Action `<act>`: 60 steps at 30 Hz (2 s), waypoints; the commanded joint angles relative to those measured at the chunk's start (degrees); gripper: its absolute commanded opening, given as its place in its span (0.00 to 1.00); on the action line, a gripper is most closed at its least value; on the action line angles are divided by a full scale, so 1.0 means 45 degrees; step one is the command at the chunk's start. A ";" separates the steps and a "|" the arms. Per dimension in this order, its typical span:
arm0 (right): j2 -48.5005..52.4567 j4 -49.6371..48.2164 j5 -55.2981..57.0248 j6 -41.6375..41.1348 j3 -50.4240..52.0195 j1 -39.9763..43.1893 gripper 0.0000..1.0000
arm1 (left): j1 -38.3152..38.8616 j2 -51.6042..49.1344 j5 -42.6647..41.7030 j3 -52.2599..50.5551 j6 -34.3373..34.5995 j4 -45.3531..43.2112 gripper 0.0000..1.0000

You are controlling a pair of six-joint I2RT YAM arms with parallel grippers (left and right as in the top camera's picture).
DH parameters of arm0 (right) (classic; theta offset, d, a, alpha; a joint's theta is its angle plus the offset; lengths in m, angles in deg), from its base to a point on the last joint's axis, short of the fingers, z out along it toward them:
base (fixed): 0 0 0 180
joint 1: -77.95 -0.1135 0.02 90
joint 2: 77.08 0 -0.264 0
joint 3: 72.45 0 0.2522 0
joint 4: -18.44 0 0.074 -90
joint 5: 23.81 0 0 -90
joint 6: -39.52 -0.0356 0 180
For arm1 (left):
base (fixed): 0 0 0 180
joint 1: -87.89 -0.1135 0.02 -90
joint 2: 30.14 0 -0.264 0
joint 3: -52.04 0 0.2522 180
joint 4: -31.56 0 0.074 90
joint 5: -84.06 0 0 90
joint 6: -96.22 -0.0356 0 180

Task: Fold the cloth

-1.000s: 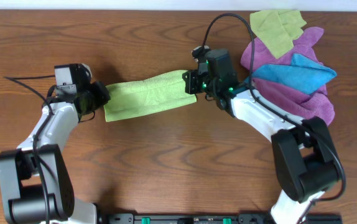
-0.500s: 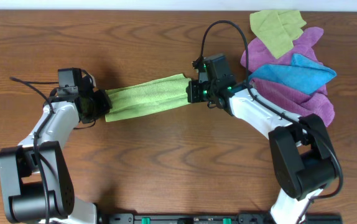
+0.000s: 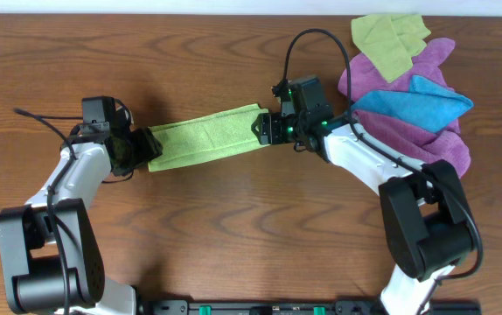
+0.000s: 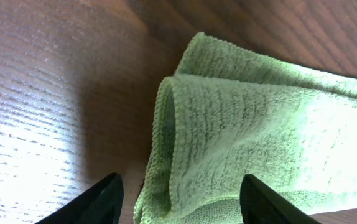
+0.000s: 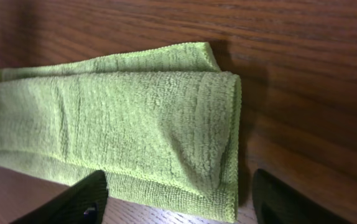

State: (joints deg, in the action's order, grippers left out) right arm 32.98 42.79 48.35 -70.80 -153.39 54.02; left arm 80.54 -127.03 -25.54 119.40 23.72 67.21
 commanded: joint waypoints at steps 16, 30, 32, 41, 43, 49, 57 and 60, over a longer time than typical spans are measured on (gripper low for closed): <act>-0.1613 0.1268 0.2229 0.0583 -0.0928 -0.0641 0.02 | 0.1579 0.1525 0.3264 0.1501 -0.2676 0.1107 0.06; -0.1535 0.2560 0.2696 0.0724 -0.0928 -0.0559 0.01 | 0.2254 -0.1195 0.4119 0.1501 -0.2657 0.0981 0.05; -0.1535 0.2574 0.2895 0.0724 -0.0928 -0.0559 0.01 | 0.2259 -0.1525 0.4114 0.1501 -0.2657 0.0729 0.06; -0.0593 0.2181 0.0787 0.0894 -0.0928 0.0287 0.52 | 0.2259 -0.2414 0.4017 0.1501 -0.2652 0.0544 0.06; -0.0044 0.1569 -0.1661 0.1107 -0.0928 0.1020 0.64 | 0.2259 -0.2414 0.4022 0.1501 -0.2652 0.0471 0.06; 0.1831 0.0986 -0.6547 0.1010 -0.2161 0.2875 0.59 | 0.2259 -0.2414 0.4017 0.1501 -0.2652 0.0457 0.06; 0.3298 0.4420 -0.6518 0.2312 -0.5498 0.2982 0.68 | 0.2259 -0.2414 0.4012 0.1501 -0.2652 0.0442 0.05; 0.3458 0.5124 -0.6523 0.2545 -0.5498 0.2948 0.68 | 0.2259 -0.2414 0.4012 0.1501 -0.2652 0.0364 0.06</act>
State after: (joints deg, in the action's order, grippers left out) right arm 47.40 64.19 20.74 -61.86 -177.78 67.88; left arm 90.68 -135.86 -8.49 126.13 12.33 69.22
